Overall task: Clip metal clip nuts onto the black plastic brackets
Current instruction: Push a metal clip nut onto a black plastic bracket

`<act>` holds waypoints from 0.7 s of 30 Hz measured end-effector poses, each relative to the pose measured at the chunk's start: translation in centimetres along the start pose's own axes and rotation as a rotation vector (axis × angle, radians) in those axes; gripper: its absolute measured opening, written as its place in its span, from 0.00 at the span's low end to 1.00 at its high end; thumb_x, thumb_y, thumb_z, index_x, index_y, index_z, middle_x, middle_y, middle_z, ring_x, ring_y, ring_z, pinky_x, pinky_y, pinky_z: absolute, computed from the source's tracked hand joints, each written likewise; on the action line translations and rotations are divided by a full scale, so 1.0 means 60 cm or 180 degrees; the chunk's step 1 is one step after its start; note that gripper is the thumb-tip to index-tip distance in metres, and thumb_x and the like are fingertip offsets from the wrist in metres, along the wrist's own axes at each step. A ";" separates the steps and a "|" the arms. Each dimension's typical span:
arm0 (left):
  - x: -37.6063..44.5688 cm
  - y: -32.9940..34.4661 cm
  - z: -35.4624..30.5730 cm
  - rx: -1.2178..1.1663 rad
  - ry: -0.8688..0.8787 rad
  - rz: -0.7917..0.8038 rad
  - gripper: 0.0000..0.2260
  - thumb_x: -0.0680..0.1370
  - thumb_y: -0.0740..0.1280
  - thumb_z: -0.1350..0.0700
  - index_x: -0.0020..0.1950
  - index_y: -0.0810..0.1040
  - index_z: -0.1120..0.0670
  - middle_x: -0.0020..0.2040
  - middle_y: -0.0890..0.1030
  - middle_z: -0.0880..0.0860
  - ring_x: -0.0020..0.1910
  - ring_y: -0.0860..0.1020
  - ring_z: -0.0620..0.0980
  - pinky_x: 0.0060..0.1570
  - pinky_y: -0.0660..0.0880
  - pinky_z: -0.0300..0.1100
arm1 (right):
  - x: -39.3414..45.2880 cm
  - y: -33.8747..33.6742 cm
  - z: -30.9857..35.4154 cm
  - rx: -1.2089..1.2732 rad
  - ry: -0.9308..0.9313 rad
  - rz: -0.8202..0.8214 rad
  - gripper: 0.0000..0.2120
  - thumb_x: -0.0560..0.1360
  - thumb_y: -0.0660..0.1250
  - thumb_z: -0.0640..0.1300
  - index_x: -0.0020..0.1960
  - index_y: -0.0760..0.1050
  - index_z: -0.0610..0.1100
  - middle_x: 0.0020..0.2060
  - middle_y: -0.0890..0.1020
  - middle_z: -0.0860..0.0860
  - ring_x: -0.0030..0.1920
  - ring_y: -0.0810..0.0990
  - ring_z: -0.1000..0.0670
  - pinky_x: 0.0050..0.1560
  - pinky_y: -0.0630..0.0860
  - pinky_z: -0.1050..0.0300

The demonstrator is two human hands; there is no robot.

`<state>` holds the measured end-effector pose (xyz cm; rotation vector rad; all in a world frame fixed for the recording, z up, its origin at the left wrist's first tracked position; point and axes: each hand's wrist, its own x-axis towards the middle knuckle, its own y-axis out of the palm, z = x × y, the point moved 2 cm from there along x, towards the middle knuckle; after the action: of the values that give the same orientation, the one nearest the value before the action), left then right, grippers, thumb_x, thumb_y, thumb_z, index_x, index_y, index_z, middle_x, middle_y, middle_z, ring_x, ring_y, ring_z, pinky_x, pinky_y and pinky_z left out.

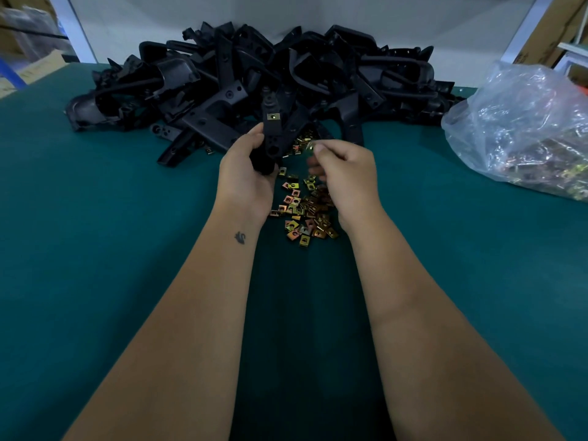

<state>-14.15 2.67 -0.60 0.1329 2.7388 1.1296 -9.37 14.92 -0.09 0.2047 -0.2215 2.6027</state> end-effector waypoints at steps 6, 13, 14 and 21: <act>-0.014 0.006 -0.005 -0.0288 -0.0142 0.0378 0.11 0.80 0.57 0.61 0.47 0.80 0.56 0.40 0.80 0.49 0.35 0.73 0.44 0.37 0.70 0.34 | 0.001 -0.002 0.006 0.1085 0.0131 0.0236 0.08 0.79 0.65 0.36 0.49 0.82 0.45 0.36 0.85 0.48 0.37 0.82 0.51 0.44 0.79 0.58; -0.019 0.002 -0.005 -0.0265 -0.0149 0.0677 0.06 0.79 0.63 0.63 0.53 0.78 0.58 0.45 0.81 0.51 0.39 0.76 0.45 0.44 0.73 0.35 | 0.000 -0.001 0.010 0.1547 0.0107 0.0370 0.08 0.78 0.64 0.32 0.51 0.82 0.40 0.42 0.85 0.45 0.45 0.83 0.48 0.48 0.78 0.57; -0.020 0.003 -0.005 -0.0219 -0.0126 0.0725 0.07 0.79 0.62 0.64 0.54 0.77 0.58 0.46 0.81 0.51 0.40 0.76 0.44 0.44 0.74 0.35 | -0.001 -0.001 0.011 0.1524 0.0080 0.0371 0.09 0.78 0.65 0.32 0.52 0.81 0.40 0.43 0.84 0.45 0.45 0.83 0.49 0.49 0.78 0.57; -0.027 0.014 -0.004 0.0209 -0.0098 0.0994 0.16 0.80 0.57 0.69 0.66 0.74 0.64 0.56 0.78 0.57 0.52 0.76 0.48 0.55 0.73 0.36 | -0.005 -0.002 0.015 0.1577 0.0147 0.0418 0.07 0.77 0.66 0.31 0.49 0.81 0.39 0.42 0.84 0.45 0.42 0.83 0.50 0.47 0.79 0.57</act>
<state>-12.62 2.86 0.39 0.5998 2.7945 1.0952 -8.93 14.71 0.76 0.3095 0.4461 2.7461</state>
